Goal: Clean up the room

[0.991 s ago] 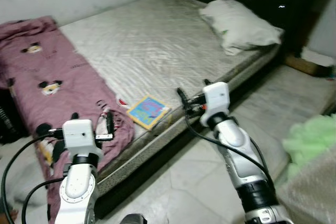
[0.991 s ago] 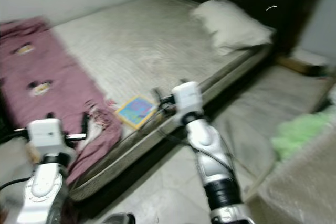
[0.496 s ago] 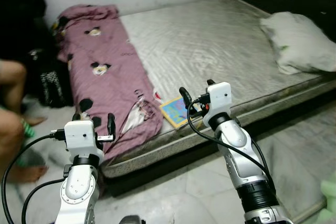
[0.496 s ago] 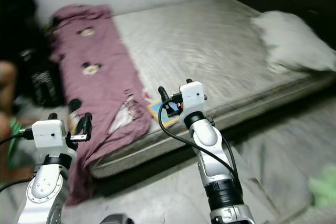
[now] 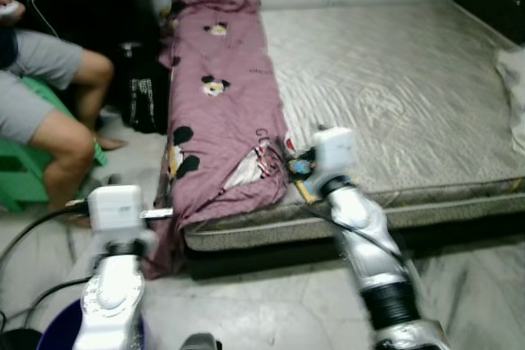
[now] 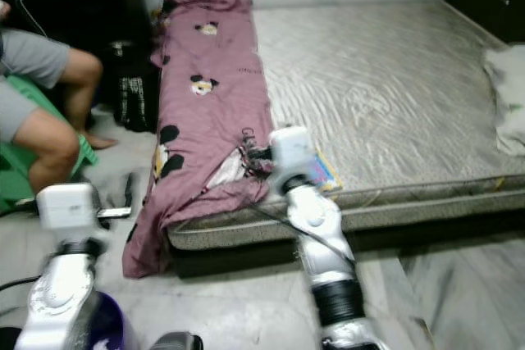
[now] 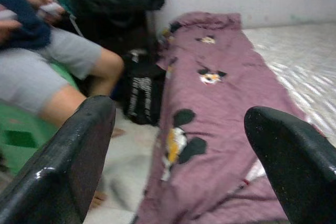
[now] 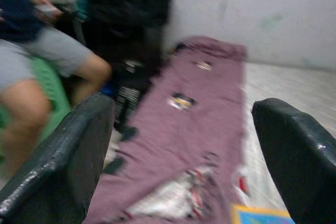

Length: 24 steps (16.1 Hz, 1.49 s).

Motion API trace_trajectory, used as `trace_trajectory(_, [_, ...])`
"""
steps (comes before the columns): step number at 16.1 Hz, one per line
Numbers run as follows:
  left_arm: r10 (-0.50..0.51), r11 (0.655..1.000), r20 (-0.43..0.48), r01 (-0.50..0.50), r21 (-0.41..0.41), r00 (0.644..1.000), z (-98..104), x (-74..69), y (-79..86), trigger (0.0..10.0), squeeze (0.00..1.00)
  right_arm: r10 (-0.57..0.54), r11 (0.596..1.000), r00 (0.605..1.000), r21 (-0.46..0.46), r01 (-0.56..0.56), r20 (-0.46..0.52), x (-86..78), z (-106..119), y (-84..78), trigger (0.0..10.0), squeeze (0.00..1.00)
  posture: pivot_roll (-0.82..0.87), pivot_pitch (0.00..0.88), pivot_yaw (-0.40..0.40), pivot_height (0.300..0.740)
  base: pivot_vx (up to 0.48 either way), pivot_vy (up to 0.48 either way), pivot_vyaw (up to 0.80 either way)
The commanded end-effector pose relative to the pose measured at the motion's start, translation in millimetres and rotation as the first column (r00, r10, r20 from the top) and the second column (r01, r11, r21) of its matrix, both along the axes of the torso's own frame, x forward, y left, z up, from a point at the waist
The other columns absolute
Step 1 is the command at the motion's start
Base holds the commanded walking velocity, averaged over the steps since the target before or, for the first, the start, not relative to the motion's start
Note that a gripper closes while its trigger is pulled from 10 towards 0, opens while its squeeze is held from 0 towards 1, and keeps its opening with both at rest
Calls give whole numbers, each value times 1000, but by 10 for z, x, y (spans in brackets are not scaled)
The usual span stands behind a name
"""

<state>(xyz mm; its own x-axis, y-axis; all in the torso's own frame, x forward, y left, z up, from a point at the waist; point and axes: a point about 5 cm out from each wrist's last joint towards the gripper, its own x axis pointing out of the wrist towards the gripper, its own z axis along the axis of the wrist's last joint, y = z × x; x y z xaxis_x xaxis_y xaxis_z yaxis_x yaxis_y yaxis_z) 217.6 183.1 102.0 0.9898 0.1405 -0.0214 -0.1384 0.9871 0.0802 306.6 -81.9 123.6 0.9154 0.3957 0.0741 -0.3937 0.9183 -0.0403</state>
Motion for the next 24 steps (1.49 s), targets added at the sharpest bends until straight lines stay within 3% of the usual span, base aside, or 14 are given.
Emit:
trace_trajectory(1, [-13, 1000, 8, 13, -5, 1000, 22, 5, -39, 10000, 0, -24, 1000, 1000, -11, 24, 1, 21, 5, -103, 10000, 0, -46, 18, -8, 740, 0, 0, 800])
trace_trajectory(10, [-84, 996, 35, 85, -21, 996, 47, -9, -108, 10000, 0, -49, 999, 999, 22, 49, -15, 39, -8, -125, 10000, 0, -41, 8, -3, 740, 0, 0, 159])
trace_trajectory(24, [-92, 995, 37, 93, -32, 995, 46, -3, -114, 10000, 0, -63, 998, 998, 3, 63, -15, 68, -18, -158, 10000, 0, -45, 9, -6, 740, 316, 0, 0])
